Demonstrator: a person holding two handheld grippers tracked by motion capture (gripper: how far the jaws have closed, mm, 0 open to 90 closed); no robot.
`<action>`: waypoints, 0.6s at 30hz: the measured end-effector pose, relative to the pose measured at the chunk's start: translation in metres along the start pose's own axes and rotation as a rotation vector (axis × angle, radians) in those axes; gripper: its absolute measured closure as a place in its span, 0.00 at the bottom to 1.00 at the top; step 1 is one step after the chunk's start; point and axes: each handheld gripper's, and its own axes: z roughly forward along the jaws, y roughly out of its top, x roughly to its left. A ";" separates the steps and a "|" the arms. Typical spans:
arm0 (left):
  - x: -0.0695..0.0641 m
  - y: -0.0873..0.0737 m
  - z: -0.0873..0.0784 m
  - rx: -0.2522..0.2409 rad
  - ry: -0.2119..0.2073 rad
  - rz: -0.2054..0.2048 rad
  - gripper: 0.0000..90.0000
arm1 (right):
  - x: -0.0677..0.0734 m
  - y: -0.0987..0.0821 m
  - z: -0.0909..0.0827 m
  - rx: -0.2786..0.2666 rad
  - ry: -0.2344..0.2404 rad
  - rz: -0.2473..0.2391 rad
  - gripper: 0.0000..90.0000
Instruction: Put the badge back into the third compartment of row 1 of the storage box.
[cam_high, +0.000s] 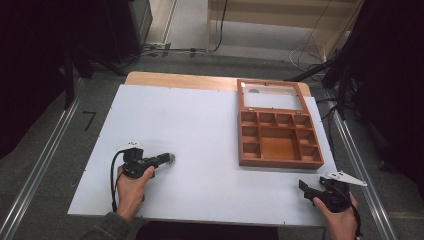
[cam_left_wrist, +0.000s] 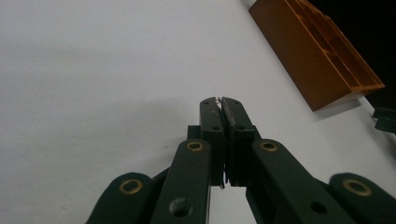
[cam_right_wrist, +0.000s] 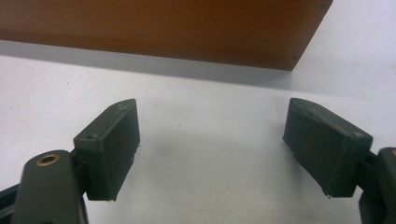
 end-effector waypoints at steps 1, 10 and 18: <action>-0.001 0.001 0.001 -0.002 -0.005 -0.001 0.99 | 0.000 0.000 0.000 0.000 0.000 0.001 0.19; -0.013 0.005 0.011 0.005 -0.040 0.011 0.99 | 0.000 0.000 0.000 -0.007 0.003 0.000 0.19; -0.020 0.008 0.023 0.014 -0.054 0.011 0.99 | 0.000 0.000 0.000 -0.006 0.010 0.003 0.19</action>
